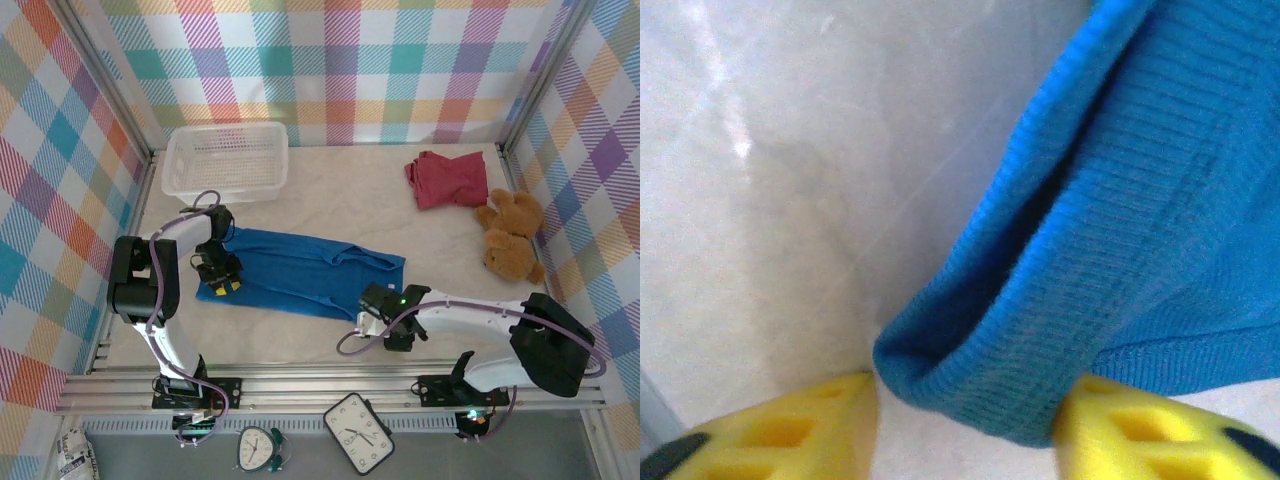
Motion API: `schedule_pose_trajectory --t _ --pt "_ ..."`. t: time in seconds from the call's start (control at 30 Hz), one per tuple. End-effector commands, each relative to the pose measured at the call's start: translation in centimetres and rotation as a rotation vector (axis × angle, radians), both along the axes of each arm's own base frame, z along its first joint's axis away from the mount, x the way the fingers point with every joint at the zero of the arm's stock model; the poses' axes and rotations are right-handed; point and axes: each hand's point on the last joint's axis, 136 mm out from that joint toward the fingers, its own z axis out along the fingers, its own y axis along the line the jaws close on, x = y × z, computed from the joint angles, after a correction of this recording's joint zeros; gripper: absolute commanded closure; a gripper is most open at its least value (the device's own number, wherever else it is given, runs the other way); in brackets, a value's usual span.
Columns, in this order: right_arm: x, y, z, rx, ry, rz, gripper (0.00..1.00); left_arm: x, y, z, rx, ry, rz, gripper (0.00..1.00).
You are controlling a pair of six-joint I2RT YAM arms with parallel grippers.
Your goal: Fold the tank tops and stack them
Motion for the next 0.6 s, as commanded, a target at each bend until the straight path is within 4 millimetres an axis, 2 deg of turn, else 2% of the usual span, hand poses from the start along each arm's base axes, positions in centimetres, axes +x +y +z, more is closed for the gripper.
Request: schedule_pose_trajectory --t 0.0,0.17,0.33,0.57 --pt "1.7 1.0 0.0 0.036 -0.076 -0.037 0.64 0.1 0.4 0.6 0.003 -0.002 -0.018 0.72" --pt "1.5 1.1 1.2 0.079 -0.044 -0.099 0.84 0.0 0.9 0.6 0.023 0.000 -0.030 0.72" --pt "1.0 1.8 2.2 0.154 0.030 -0.167 0.88 -0.1 1.0 0.4 0.020 0.009 -0.037 0.72" --pt "-0.4 1.9 3.7 0.252 0.272 -0.303 0.90 -0.1 1.2 0.3 0.021 0.018 -0.051 0.72"
